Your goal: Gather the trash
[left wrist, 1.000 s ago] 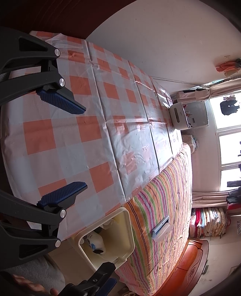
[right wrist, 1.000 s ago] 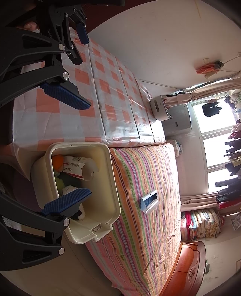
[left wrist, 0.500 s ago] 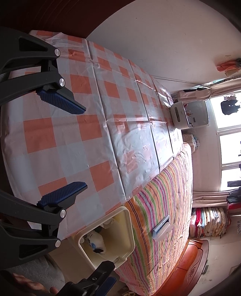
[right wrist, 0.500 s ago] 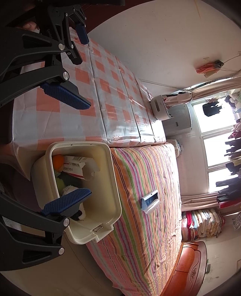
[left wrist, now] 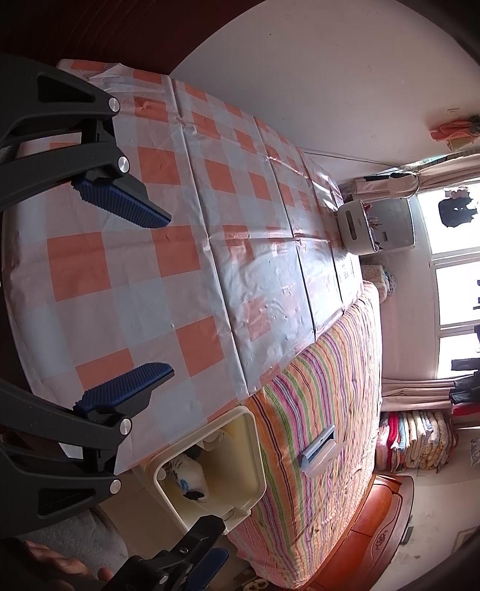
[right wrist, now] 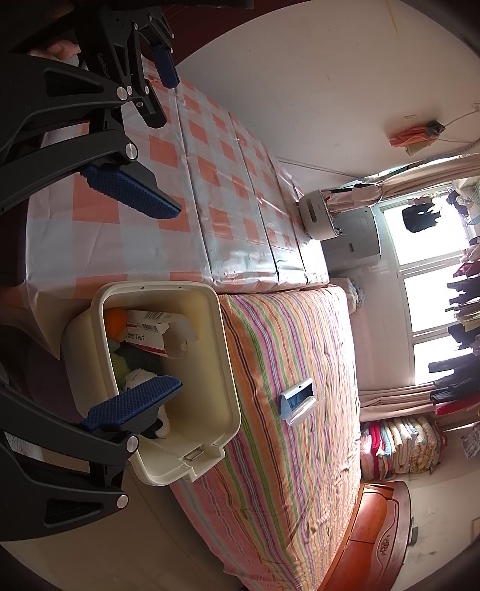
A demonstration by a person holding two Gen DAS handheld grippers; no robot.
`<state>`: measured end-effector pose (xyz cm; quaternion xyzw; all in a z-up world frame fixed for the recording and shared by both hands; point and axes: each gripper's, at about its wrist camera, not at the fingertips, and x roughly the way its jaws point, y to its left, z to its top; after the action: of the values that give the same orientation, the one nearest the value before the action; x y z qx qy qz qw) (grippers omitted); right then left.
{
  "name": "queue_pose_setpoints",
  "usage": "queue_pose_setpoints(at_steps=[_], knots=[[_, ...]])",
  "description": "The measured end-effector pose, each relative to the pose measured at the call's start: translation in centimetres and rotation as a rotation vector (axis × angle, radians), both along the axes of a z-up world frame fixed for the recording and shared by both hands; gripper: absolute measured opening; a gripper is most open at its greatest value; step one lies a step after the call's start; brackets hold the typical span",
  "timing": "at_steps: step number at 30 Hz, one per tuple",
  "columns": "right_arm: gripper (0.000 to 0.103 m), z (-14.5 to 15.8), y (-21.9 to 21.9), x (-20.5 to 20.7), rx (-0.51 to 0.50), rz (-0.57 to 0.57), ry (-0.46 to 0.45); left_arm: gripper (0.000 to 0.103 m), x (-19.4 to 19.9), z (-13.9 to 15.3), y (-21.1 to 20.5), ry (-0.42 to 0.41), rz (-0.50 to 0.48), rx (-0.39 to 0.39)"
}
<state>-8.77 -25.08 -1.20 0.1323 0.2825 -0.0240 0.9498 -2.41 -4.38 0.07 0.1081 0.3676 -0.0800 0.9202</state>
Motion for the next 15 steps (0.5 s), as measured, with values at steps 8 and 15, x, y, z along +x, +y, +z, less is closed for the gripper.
queue_pose_setpoints(at_steps=[8,15], knots=[[0.086,0.1,-0.1,-0.2,0.001,-0.003,-0.001,0.073,-0.2,0.1,-0.5,0.012,-0.032,-0.024],[0.086,0.0,-0.4,-0.4,0.007,-0.01,0.0,0.073,-0.5,0.2,-1.1,0.005,-0.053,-0.023]])
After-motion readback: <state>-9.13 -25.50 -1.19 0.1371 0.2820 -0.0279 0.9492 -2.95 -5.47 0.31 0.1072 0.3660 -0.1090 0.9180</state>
